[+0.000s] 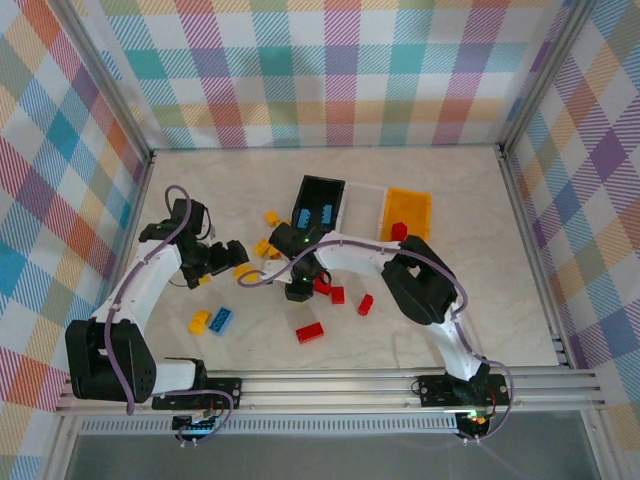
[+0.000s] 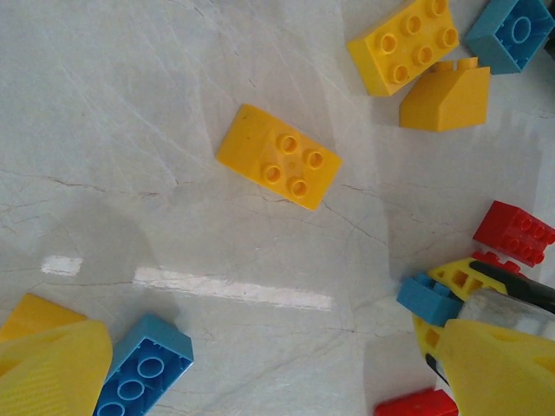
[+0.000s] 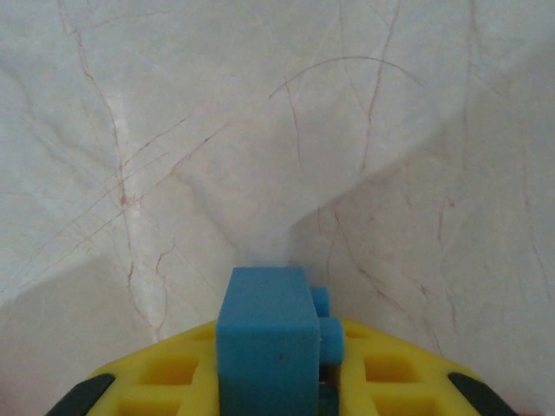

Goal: Sort the legos into containers by color

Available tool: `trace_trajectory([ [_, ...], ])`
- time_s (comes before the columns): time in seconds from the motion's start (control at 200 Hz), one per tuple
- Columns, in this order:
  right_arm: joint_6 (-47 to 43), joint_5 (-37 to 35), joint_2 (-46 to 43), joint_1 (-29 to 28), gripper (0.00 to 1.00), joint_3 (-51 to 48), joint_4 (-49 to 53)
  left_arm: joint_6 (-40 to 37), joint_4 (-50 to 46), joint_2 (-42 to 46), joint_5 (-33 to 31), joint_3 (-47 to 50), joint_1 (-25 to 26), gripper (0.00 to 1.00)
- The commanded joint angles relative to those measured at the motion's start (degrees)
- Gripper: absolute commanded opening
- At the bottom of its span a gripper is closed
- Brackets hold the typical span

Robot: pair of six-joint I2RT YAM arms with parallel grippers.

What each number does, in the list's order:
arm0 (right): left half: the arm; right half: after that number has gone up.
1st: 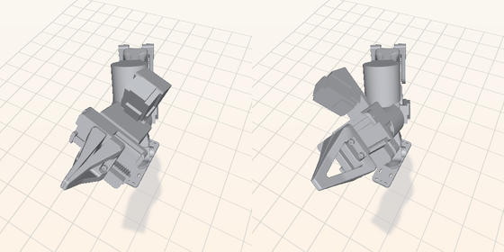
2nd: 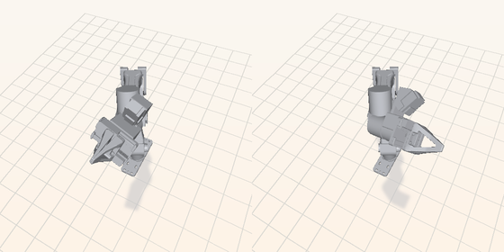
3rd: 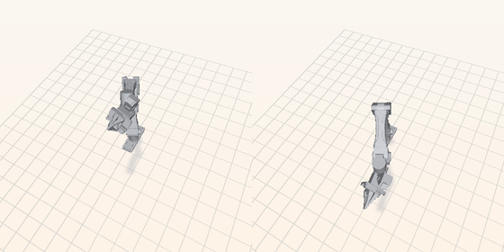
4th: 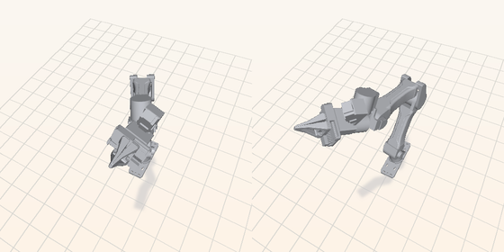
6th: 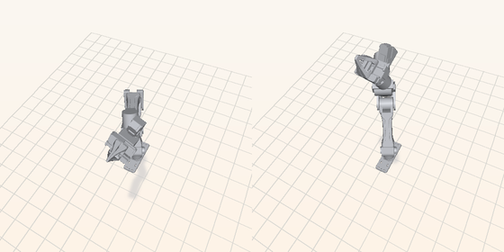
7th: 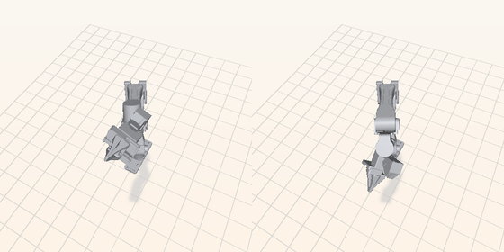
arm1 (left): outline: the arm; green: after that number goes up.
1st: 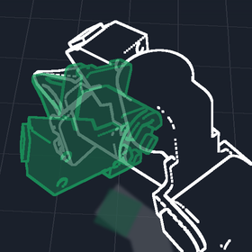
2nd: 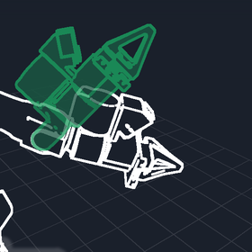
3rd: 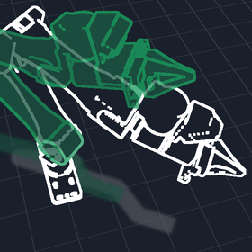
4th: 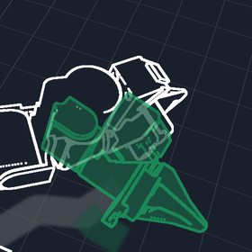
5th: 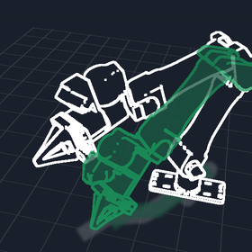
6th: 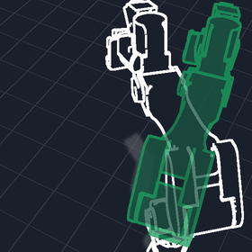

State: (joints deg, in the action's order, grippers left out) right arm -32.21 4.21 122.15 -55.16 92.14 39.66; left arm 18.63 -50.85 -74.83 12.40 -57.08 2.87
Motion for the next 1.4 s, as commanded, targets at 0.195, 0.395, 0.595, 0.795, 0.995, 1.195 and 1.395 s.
trace_trajectory([
  [0.195,11.0,3.0,-10.6,6.8,0.04,2.8,-5.9,0.6,-1.2,3.1,-3.4,-1.6,-1.5,0.98],
  [0.395,23.6,3.2,-5.1,14.1,0.06,13.2,-7.4,0.6,-1.9,2.8,-3.1,-1.9,-1.6,0.98],
  [0.595,30.6,1.4,4.3,18.7,0.05,24.6,-3.5,-0.1,-2.4,2.8,-2.8,-0.6,-1.6,0.99],
  [0.795,33.7,1.0,9.7,21.3,0.06,28.6,-1.2,-0.4,-2.9,1.7,-1.3,-0.2,-1.6,1.0],
  [0.995,33.9,1.6,10.7,21.9,0.16,28.9,-0.4,-0.4,-2.3,-0.4,-0.2,-0.1,-1.5,1.0],
  [1.195,33.2,2.4,6.4,21.9,0.48,25.0,-2.7,-0.1,-0.8,-3.5,1.6,-0.4,-1.5,1.0],
  [1.395,31.4,5.0,-4.9,21.9,0.6,14.9,-3.0,-0.2,0.4,-5.6,2.6,-1.2,-0.8,1.0],
])
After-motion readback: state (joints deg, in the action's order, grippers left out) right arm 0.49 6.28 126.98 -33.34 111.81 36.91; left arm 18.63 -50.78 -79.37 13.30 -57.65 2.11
